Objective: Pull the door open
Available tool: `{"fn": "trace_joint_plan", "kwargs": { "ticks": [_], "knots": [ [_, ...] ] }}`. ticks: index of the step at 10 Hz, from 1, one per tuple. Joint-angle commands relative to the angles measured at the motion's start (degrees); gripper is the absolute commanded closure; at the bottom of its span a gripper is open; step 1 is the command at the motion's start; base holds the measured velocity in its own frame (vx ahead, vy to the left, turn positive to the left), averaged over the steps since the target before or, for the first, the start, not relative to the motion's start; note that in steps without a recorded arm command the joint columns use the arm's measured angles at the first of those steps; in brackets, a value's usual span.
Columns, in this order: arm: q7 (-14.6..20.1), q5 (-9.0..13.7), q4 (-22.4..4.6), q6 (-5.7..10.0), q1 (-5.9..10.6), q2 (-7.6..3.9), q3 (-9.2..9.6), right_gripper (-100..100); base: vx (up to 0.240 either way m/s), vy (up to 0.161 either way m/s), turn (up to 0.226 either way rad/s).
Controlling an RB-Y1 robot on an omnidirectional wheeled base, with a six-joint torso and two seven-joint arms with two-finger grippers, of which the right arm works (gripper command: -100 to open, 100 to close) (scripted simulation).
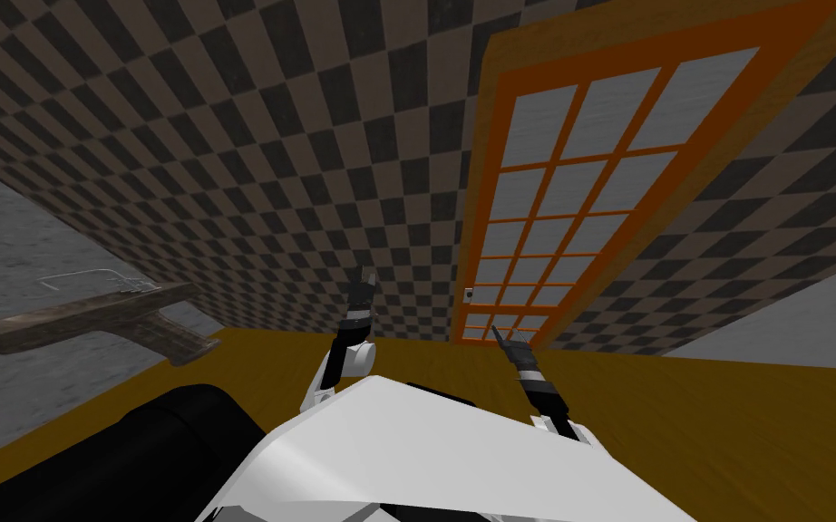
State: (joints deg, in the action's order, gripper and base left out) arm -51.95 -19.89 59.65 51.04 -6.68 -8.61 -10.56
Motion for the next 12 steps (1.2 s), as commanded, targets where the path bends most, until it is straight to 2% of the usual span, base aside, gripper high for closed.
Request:
{"fn": "trace_joint_plan", "kwargs": {
  "ticks": [1, 3, 4, 6, 7, 10, 12],
  "knots": [
    [-1.07, -0.64, -1.68, 0.26, 0.54, -0.11, -0.29, -100, 0.086, 0.033, -0.01],
    [-3.56, -2.1, -5.91, 1.12, 1.88, -0.3, -1.0, -100, 0.136, 0.036, -0.02],
    [-4.13, -2.43, -6.87, 1.32, 2.19, -0.34, -1.16, -100, 0.145, 0.057, -0.012],
    [-6.34, -3.72, -10.62, 2.08, 3.38, -0.49, -1.79, -100, 0.16, 0.047, -0.018],
    [-6.79, -3.98, -11.39, 2.24, 3.63, -0.51, -1.92, -100, 0.129, 0.035, -0.011],
    [-9.63, -5.64, -16.2, 3.22, 5.15, -0.68, -2.73, -100, 0.12, 0.036, -0.016],
    [-10.25, -6.0, -17.27, 3.44, 5.49, -0.72, -2.91, -100, 0.101, 0.024, -0.008]
  ]
}}
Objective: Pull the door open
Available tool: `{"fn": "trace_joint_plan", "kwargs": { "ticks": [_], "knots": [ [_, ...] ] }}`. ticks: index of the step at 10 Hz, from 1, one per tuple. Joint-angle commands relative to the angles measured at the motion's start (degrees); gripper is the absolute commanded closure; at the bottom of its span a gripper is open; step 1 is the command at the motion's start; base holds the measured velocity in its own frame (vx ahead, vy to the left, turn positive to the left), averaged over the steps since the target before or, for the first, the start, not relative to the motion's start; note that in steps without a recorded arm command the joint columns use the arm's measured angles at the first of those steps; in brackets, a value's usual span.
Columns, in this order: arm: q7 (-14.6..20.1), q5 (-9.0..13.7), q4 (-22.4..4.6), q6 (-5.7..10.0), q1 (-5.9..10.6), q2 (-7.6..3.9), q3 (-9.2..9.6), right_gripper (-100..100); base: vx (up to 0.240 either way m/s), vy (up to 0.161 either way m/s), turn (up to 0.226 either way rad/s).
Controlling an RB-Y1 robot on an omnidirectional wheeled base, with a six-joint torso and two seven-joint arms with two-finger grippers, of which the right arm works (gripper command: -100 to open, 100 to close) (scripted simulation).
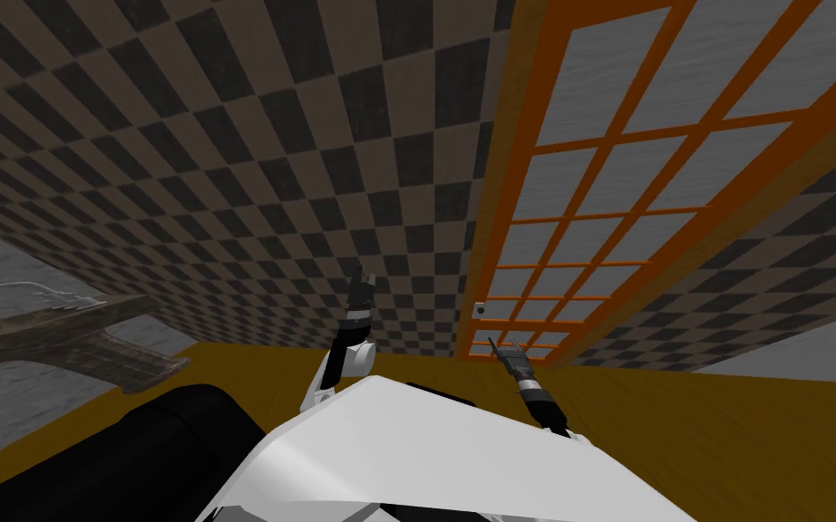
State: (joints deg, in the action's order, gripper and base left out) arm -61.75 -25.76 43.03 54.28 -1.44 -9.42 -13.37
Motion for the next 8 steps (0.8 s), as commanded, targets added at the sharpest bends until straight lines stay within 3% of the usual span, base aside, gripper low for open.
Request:
{"fn": "trace_joint_plan", "kwargs": {
  "ticks": [1, 2, 3, 8],
  "knots": [
    [-1.03, -0.47, -1.63, 0.41, 0.57, 0.05, -0.26, -100, 0.071, 0.021, -0.006],
    [-1.81, -0.92, -2.95, 0.68, 0.99, 0.01, -0.48, -100, 0.097, 0.02, -0.015],
    [-1.17, -0.65, -2.1, 0.46, 0.76, -0.06, -0.34, -100, 0.048, 0.008, -0.002],
    [-0.81, 1.25, -4.86, 3.34, -0.69, -2.52, -3.39, -100, 0.158, 0.071, 0.137]
  ]
}}
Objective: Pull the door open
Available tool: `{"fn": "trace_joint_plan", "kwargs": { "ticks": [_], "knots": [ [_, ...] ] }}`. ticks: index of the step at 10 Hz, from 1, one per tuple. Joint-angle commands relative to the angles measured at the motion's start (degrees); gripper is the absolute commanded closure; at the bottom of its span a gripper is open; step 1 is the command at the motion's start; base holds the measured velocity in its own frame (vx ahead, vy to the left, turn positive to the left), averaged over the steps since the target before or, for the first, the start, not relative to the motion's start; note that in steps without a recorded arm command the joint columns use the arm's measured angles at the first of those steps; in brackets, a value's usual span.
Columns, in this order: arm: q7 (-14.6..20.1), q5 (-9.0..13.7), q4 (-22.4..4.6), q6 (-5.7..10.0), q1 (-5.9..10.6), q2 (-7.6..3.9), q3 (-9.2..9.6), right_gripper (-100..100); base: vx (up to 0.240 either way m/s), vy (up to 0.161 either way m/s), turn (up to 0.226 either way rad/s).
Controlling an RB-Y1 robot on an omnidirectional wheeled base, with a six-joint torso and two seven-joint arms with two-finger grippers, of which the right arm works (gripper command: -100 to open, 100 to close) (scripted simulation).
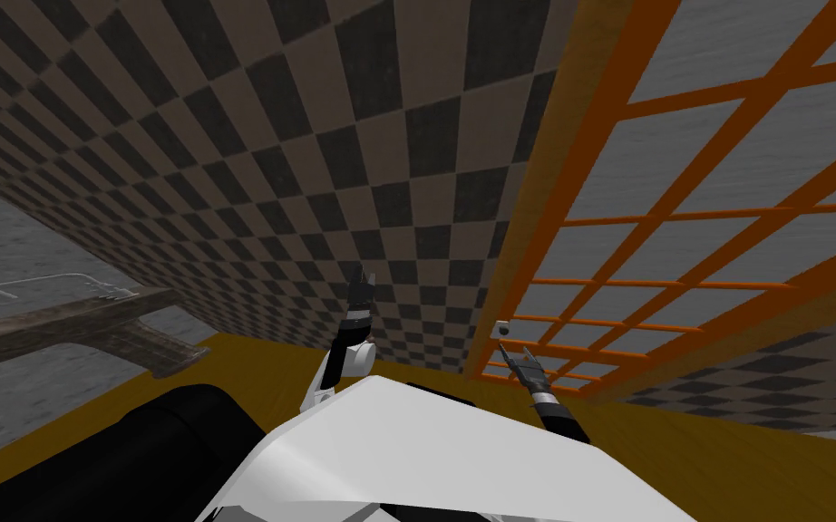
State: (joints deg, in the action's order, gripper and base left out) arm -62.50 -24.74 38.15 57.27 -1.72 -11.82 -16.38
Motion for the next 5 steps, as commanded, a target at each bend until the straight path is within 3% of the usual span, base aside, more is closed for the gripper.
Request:
{"fn": "trace_joint_plan", "kwargs": {
  "ticks": [1, 5],
  "knots": [
    [0.05, 0.66, -0.55, 0.98, -0.74, -0.65, -1.05, -100, 0.193, 0.03, 0.14],
    [0.35, 1.86, -2.18, 2.75, -1.66, -2.16, -2.91, -100, 0.171, 0.019, 0.112]
  ]
}}
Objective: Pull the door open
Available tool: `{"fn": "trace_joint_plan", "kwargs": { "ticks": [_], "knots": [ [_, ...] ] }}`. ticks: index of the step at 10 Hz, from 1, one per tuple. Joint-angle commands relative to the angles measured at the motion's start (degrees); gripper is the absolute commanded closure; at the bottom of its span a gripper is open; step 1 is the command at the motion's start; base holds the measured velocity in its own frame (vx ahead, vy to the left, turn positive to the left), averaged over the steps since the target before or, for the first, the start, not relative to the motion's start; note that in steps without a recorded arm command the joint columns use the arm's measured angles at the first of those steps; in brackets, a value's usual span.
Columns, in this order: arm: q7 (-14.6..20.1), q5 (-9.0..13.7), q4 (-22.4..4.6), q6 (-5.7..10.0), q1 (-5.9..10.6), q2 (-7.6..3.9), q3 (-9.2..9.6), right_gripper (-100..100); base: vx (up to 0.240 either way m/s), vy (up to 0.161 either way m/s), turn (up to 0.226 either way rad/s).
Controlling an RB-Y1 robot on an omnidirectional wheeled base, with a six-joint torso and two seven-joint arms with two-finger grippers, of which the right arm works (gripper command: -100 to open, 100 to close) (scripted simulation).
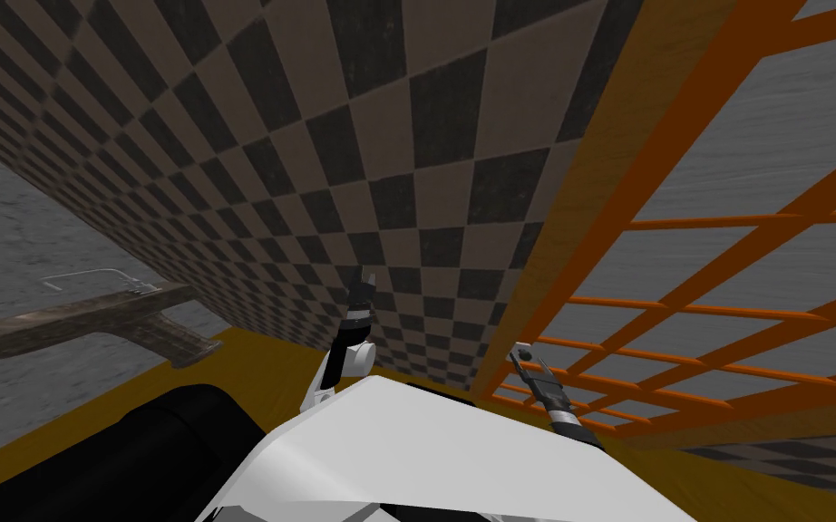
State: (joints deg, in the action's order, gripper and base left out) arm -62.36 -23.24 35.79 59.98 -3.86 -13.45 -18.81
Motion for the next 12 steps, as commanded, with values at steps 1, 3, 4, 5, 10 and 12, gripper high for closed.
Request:
{"fn": "trace_joint_plan", "kwargs": {
  "ticks": [1, 3, 4, 5, 10, 12],
  "knots": [
    [0.0, 0.0, 0.0, 0.0, 0.0, 0.0, 0.0, -100, 0.035, 0.022, -0.024],
    [0.0, 0.0, 0.0, 0.0, 0.0, 0.0, 0.0, 100, -0.023, -0.009, -0.007],
    [0.0, 0.0, 0.0, 0.0, 0.0, 0.0, 0.0, 100, -0.005, -0.013, 0.012],
    [0.0, 0.0, 0.0, 0.0, 0.0, 0.0, 0.0, 100, 0.0, 0.0, 0.0],
    [4.43, 0.85, -0.1, -0.03, 0.13, -0.16, 0.41, 100, -0.013, -0.004, 0.01],
    [7.78, 1.54, -0.21, -0.12, 0.3, -0.21, 0.86, 100, -0.024, -0.009, 0.026]
  ]
}}
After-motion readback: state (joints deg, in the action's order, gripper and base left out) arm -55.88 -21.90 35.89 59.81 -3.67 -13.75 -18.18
